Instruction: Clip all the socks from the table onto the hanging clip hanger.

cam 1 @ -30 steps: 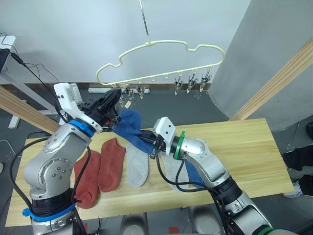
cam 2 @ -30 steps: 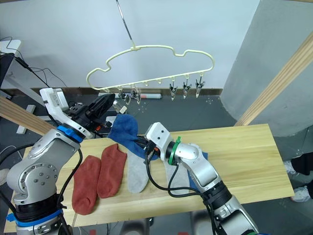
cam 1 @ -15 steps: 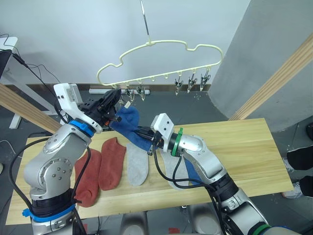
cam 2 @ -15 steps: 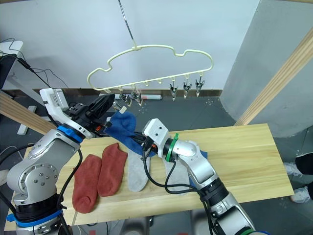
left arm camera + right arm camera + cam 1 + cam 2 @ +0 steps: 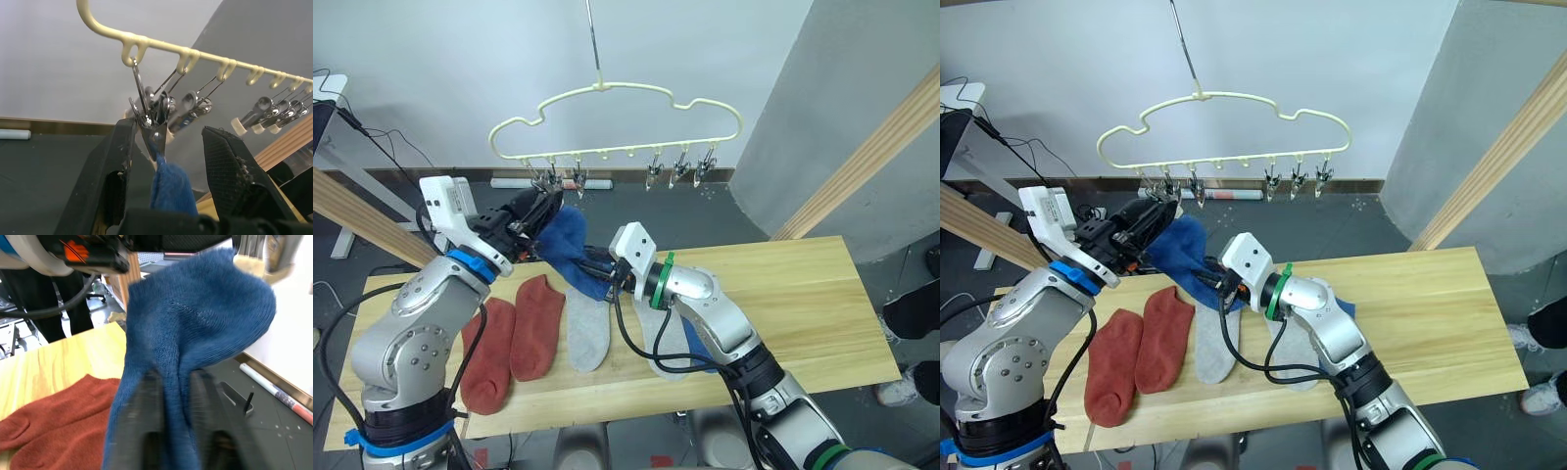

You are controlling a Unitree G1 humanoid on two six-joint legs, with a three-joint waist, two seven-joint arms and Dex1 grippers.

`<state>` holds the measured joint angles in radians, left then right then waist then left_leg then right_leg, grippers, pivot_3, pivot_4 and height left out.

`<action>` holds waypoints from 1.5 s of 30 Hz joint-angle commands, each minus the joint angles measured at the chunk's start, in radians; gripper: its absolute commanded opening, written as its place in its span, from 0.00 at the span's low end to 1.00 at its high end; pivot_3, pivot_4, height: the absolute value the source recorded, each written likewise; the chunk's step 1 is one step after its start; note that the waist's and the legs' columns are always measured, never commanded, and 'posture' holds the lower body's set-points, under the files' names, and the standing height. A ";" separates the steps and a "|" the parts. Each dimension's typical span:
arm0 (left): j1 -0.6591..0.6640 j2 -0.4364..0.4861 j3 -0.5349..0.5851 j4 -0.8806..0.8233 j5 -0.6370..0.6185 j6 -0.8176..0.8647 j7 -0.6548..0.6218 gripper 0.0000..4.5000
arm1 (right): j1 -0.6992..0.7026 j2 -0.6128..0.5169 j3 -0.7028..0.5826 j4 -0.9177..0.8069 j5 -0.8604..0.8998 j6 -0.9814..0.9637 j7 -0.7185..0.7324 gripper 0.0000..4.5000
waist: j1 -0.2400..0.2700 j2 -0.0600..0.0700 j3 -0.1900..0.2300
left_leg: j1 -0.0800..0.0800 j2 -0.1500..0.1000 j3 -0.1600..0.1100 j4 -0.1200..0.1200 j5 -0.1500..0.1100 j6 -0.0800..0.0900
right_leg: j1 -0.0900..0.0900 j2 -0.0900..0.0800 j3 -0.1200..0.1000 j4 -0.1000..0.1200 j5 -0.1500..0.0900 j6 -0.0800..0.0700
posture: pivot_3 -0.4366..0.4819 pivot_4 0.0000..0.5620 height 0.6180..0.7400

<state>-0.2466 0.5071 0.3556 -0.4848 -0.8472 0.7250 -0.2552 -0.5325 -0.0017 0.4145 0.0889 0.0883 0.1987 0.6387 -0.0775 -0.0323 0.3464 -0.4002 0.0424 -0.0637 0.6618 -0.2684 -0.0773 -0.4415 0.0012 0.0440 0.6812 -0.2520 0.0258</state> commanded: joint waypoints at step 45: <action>-0.031 -0.208 -0.200 0.107 0.564 -0.501 0.043 0.52 | 0.390 -0.674 -0.503 -0.881 0.508 0.477 0.055 0.54 | -0.008 -0.001 0.000 | 0.000 -0.002 0.001 0.002 0.000 0.001 | 0.002 0.002 0.003 -0.001 0.001 0.002 | 0.27 0.58 1.00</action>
<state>-0.2708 0.3054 0.1291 -0.3545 -0.2899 0.2517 -0.2248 -0.1342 -0.6708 -0.0781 -0.7603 0.5731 0.6774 0.7030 -0.0859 -0.0329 0.3462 -0.3999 0.0407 -0.0623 0.6634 -0.2681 -0.0767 -0.4396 0.0030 0.0467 0.6802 -0.2513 0.0280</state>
